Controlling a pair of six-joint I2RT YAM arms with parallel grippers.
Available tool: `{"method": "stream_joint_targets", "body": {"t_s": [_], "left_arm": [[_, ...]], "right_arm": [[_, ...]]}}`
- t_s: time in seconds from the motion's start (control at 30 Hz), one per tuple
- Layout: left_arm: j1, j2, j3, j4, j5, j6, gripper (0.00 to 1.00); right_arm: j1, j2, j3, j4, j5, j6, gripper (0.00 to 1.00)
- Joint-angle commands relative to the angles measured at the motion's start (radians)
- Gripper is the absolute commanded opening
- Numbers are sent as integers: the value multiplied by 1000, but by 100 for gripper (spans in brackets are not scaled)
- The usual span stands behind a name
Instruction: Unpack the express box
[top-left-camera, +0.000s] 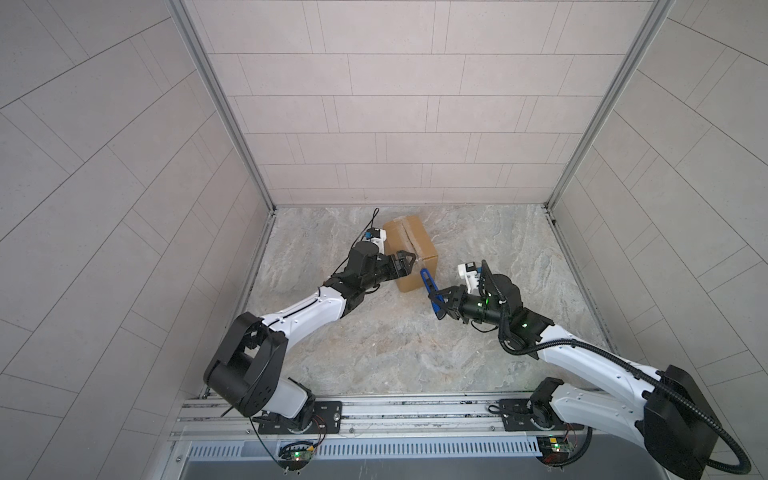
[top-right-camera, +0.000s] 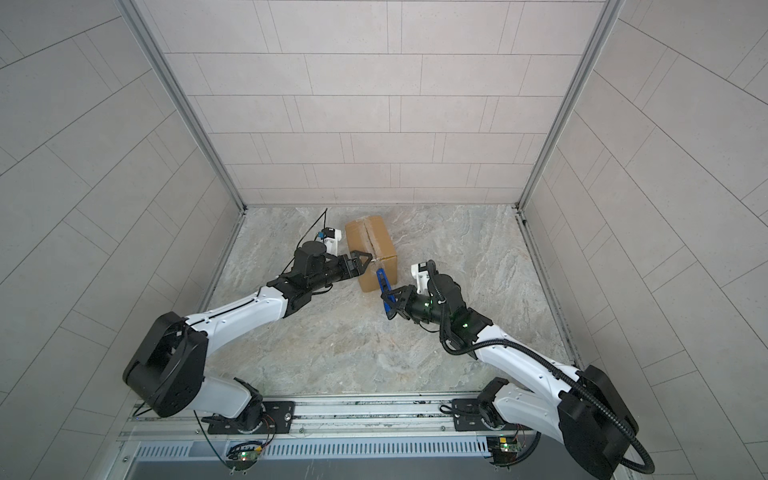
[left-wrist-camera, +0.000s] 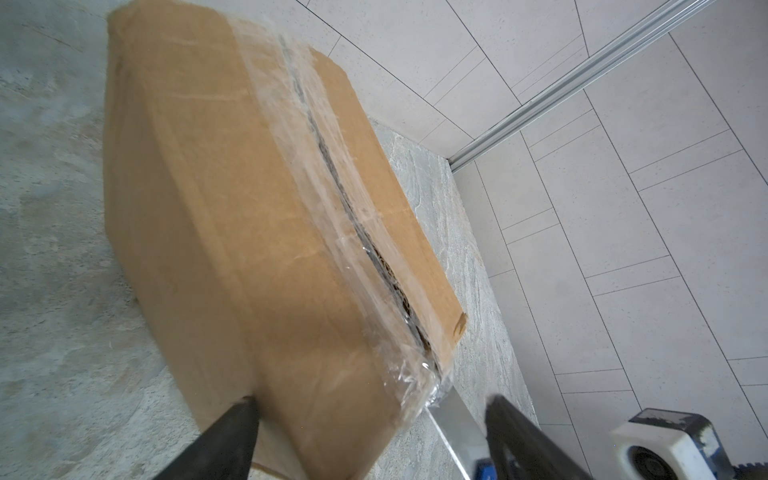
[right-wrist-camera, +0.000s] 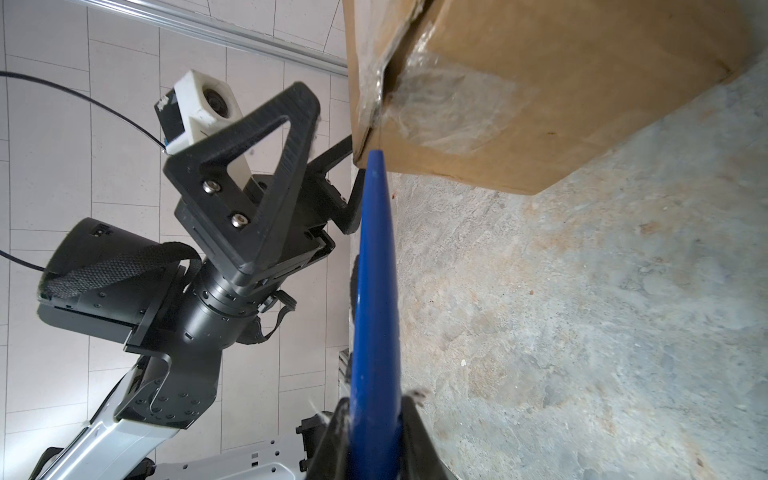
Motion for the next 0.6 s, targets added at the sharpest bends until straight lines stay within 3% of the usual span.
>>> {"method": "stream_joint_targets", "body": {"t_s": [0.0,0.27,0.57], "left_arm": [[-14,3,32,40,29,-5,88],[-17,-5,26,38,24,-6,89],[-18,-5,17,43,23,-6,88]], "right_arm": [[29,5,13,87,-32,-20,0],[61,68,16,144,-27,-2,0],[63,34,61,99,-19,-15,0]]}}
